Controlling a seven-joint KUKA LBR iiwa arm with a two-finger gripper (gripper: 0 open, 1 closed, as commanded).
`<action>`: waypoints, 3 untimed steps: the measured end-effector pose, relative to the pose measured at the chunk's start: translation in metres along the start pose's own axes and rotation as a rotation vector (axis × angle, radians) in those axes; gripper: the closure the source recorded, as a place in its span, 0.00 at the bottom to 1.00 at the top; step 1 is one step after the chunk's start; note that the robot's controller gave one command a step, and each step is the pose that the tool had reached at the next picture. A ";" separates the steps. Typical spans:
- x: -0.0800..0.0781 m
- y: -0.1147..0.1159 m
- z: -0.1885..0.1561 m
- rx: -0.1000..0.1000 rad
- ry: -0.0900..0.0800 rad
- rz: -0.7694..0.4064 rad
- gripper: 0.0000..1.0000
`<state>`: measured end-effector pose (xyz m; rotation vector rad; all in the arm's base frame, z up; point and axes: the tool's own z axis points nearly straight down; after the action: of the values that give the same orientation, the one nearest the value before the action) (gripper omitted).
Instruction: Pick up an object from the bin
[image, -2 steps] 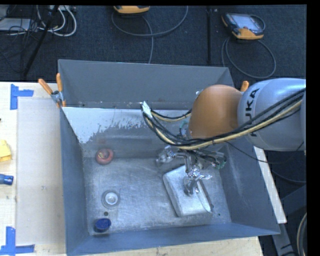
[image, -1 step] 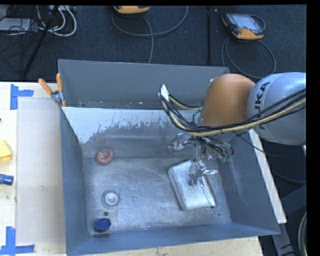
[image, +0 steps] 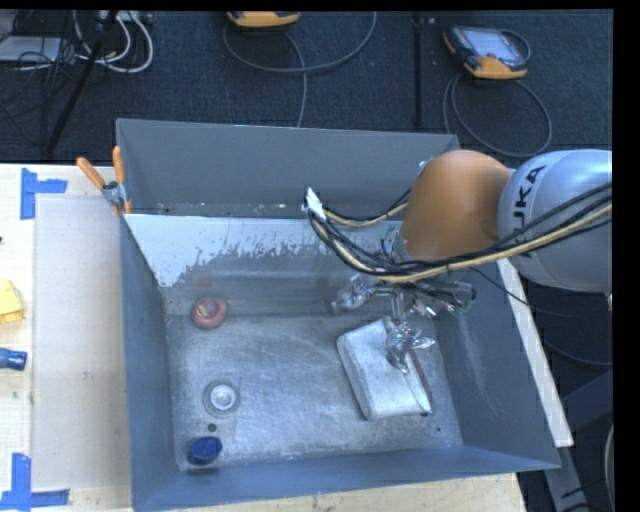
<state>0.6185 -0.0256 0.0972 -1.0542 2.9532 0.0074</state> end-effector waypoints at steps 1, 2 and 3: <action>0.006 -0.003 0.000 -0.005 0.022 0.004 1.00; -0.013 0.010 -0.054 0.006 0.000 -0.095 1.00; 0.073 0.046 -0.076 -0.001 0.010 -0.207 1.00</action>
Offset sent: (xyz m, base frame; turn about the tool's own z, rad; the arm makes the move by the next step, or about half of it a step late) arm 0.0000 0.0000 0.0000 0.0000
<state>0.5324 -0.0364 0.1732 -1.3582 2.8368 0.0023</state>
